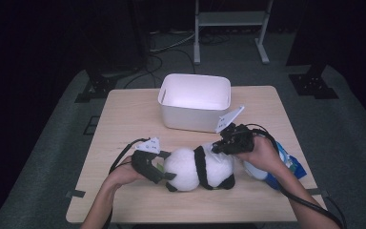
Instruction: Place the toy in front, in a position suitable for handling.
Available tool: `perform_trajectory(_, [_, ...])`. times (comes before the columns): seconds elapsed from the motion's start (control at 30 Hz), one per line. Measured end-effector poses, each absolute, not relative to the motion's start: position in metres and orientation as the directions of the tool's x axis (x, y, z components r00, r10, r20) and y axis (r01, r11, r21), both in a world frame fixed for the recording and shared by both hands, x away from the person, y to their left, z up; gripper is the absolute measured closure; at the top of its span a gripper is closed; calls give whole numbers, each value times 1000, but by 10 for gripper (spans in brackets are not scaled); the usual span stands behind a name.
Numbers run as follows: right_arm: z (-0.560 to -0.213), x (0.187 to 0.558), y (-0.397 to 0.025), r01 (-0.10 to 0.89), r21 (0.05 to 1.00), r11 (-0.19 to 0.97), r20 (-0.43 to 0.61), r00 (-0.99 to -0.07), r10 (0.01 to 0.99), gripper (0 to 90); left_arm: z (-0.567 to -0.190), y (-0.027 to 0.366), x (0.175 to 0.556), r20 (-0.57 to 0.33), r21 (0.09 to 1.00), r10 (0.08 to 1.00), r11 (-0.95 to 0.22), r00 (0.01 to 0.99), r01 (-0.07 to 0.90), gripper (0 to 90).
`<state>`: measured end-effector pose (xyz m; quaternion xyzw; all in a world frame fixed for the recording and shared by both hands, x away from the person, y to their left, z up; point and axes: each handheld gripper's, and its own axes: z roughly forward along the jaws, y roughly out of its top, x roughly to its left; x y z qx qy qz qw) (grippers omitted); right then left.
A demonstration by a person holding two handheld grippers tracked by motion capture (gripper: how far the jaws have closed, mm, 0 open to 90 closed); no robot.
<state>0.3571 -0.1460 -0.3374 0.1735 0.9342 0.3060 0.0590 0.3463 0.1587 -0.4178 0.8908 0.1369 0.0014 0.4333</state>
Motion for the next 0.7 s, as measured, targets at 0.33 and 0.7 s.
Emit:
perform_trajectory(0.33, [-341, 351, -169, 319, 598, 735, 15, -922, 388, 816, -419, 156, 349, -132, 779, 251, -572, 959, 257, 148])
perform_trajectory(0.7, [-350, 347, -190, 355, 633, 688, 69, -911, 406, 816, -422, 162, 350, -186, 782, 242, -551, 952, 293, 147])
